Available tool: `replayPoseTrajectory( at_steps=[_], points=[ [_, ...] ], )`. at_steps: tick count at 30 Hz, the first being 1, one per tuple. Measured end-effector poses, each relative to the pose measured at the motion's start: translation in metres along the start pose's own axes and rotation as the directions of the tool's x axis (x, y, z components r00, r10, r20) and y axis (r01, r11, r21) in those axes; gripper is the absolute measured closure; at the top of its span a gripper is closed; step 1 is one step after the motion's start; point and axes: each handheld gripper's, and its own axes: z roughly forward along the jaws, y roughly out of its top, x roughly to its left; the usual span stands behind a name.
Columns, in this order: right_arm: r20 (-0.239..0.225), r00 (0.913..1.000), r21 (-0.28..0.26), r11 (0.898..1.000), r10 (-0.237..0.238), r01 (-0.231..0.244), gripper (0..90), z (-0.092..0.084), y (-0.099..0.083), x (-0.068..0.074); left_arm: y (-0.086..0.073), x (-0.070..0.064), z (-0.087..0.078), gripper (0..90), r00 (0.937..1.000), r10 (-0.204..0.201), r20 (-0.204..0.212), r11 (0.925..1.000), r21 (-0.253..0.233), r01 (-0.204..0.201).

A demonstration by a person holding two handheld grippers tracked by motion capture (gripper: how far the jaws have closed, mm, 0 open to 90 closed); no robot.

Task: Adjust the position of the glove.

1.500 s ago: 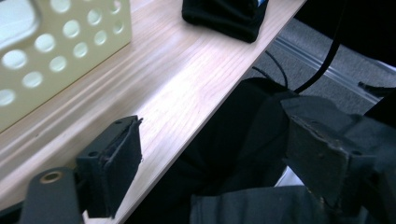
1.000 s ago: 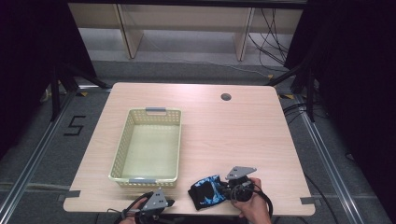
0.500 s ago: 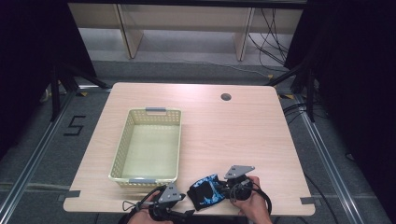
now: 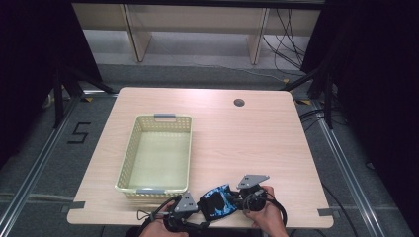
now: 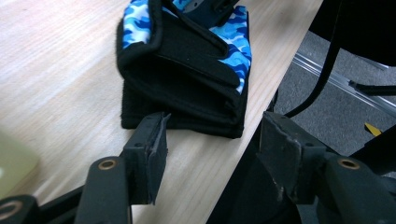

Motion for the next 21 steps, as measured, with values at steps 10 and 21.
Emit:
replayPoseTrajectory(
  at_steps=[10, 21],
  points=[
    [-0.003, 0.9999, 0.001, 1.000, 0.011, -0.011, 78.2, 0.000, 0.000, 0.002, 0.005, -0.009, 0.010, 36.4, 0.9988, 0.035, -0.033, 0.9993, 0.011, -0.034],
    [0.003, 1.0000, 0.020, 1.000, 0.007, -0.007, 78.5, -0.001, 0.001, 0.003, 0.000, -0.013, 0.009, 57.4, 0.9759, 0.177, -0.128, 0.9843, 0.017, -0.176]
  ],
)
